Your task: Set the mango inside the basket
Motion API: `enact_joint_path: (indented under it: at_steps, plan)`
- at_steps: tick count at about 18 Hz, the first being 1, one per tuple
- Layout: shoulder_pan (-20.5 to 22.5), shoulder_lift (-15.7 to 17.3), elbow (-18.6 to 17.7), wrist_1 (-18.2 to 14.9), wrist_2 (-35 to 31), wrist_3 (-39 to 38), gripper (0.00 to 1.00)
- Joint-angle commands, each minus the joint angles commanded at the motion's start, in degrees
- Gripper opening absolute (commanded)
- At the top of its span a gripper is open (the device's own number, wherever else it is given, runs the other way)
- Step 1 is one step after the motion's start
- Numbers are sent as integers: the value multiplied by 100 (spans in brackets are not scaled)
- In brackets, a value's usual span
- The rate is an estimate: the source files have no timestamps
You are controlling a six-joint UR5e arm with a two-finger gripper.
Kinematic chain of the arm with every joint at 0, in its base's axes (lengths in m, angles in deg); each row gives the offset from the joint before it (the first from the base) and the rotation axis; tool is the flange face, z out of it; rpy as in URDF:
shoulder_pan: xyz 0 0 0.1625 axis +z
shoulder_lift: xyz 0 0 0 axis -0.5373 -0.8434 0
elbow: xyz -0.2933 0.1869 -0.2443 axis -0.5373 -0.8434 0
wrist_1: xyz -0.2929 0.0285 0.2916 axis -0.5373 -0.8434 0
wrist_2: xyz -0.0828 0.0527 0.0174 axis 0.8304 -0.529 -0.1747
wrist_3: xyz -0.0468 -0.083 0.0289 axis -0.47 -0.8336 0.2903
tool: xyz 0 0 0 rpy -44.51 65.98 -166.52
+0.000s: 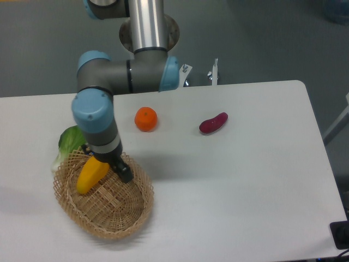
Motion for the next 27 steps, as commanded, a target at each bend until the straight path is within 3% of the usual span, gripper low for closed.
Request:
enact_joint_path:
  at_steps: [14,18,22,25,27]
  plan:
    - [1713,-17,299,97,63,526,100]
    - [2250,-79,334,105,45,1351,100]
    - [2672,-184,404,97,19,2888,100]
    - [2945,-272,492,123,10,3225,100]
    - [3059,-465,772,45,-25,3269,100]
